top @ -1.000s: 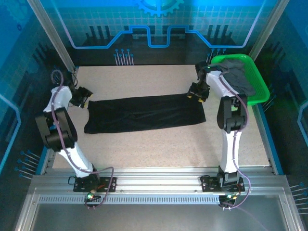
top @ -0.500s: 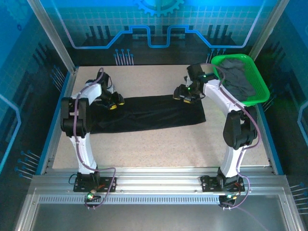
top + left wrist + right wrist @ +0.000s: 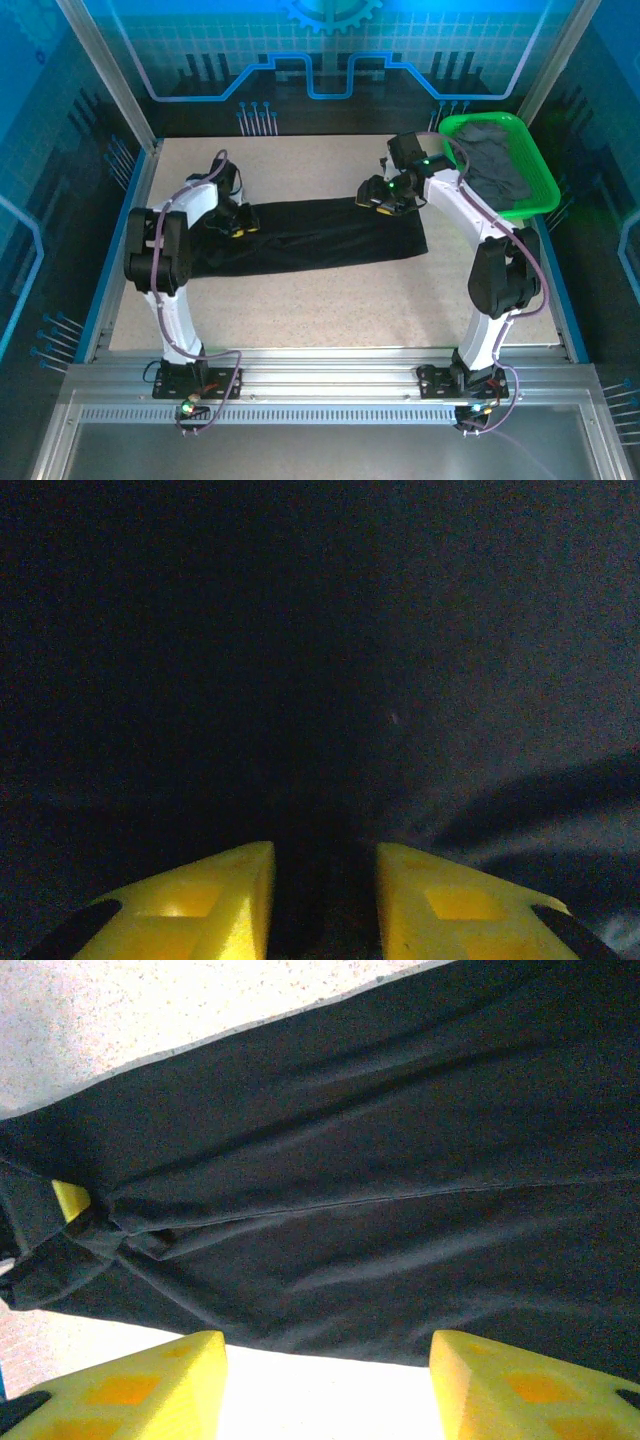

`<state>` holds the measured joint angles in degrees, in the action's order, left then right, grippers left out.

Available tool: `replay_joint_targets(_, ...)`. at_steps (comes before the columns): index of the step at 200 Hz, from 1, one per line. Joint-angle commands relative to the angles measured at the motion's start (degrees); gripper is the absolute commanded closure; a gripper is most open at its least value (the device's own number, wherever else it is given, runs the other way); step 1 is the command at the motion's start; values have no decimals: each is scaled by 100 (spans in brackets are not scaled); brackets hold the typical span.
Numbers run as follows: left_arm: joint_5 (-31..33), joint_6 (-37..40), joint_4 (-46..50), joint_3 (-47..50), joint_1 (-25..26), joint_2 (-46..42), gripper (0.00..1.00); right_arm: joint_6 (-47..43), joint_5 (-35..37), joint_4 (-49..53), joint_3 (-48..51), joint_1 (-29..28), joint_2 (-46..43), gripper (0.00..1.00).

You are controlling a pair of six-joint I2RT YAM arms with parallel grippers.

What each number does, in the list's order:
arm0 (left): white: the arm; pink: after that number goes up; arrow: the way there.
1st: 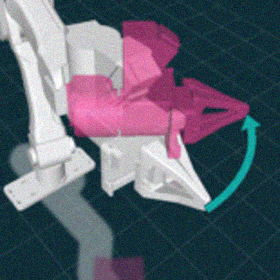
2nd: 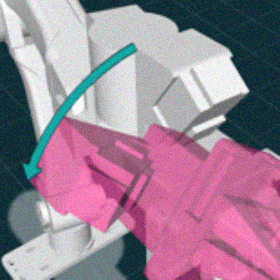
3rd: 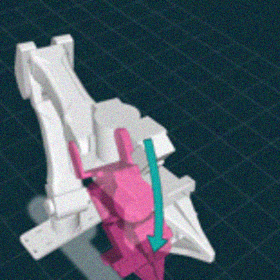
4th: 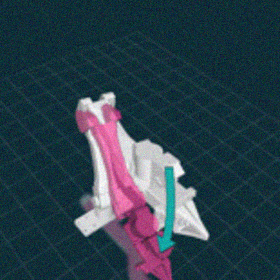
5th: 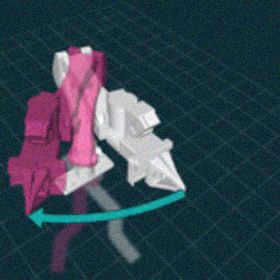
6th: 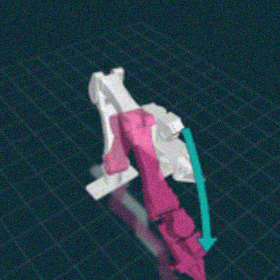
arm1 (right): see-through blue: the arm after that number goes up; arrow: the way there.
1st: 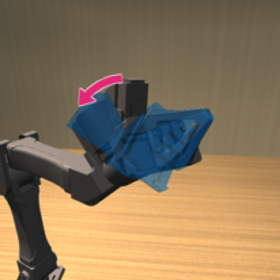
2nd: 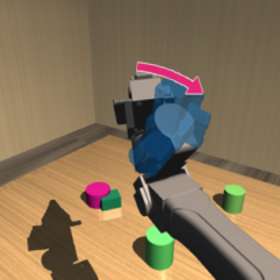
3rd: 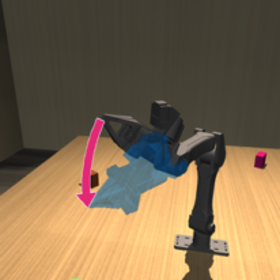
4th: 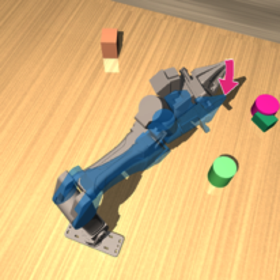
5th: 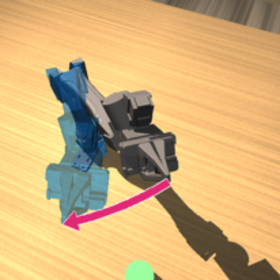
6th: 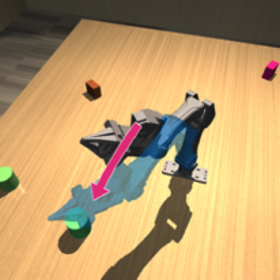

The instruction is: Fold and stack the t-shirts

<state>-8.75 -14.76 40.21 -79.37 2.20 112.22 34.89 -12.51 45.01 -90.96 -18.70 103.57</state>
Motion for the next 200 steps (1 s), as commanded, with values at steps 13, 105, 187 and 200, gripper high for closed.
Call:
replay_joint_targets(13,-36,-356,-12,353,182,-546,75,44,-177,-81,-37,-86,67,44)
replay_joint_targets(105,-576,-1187,93,1004,714,-950,93,8,-217,-113,185,-54,11,44)
replay_joint_targets(187,-579,-2678,-75,1487,1020,-1105,96,13,-335,-246,428,-46,-19,45)
replay_joint_targets(200,-669,-2803,-127,1525,1027,-1101,95,20,-323,-232,461,-46,-32,45)
